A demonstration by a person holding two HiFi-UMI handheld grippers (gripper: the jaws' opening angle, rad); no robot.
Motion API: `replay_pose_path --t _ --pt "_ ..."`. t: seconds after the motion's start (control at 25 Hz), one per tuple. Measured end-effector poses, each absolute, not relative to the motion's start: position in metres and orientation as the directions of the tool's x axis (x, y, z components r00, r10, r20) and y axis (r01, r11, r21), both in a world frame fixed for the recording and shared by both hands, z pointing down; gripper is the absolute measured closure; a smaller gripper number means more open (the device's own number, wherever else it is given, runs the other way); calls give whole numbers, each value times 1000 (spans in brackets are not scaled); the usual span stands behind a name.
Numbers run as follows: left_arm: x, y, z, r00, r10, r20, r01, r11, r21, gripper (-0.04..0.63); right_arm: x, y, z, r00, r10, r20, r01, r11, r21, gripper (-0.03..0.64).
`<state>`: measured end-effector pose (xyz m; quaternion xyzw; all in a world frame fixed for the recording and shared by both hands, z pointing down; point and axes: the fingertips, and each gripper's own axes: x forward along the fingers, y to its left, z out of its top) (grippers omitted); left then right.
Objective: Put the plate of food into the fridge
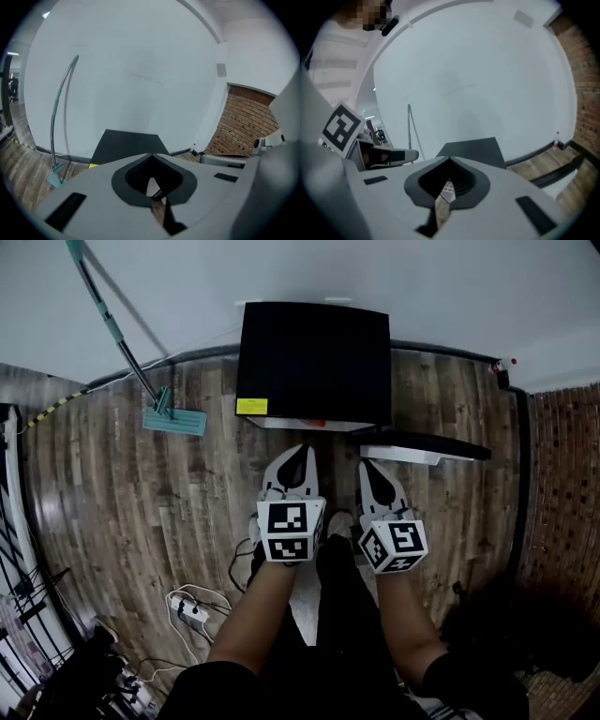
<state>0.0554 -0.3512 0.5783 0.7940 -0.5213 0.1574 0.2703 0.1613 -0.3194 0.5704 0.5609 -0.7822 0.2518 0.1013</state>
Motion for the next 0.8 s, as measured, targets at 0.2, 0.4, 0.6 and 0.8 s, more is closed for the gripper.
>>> replay_pose_path --t 0.2,0.4,0.6,0.8 --pt "79 -357 464 409 -790 456 -912 -367 183 597 174 -324 466 -337 -853 398 -931 239 -275 604" --pt "93 -357 356 410 -804 432 -912 -377 164 598 183 -335 335 -338 -887 314 -930 262 -258 604" --pt "105 -355 258 418 -838 351 -908 -393 142 597 203 -349 244 -323 -913 247 -936 269 -228 603" --pt "116 -359 195 435 -857 277 -900 -420 116 597 202 -349 174 -359 -919 163 -921 321 -220 603"
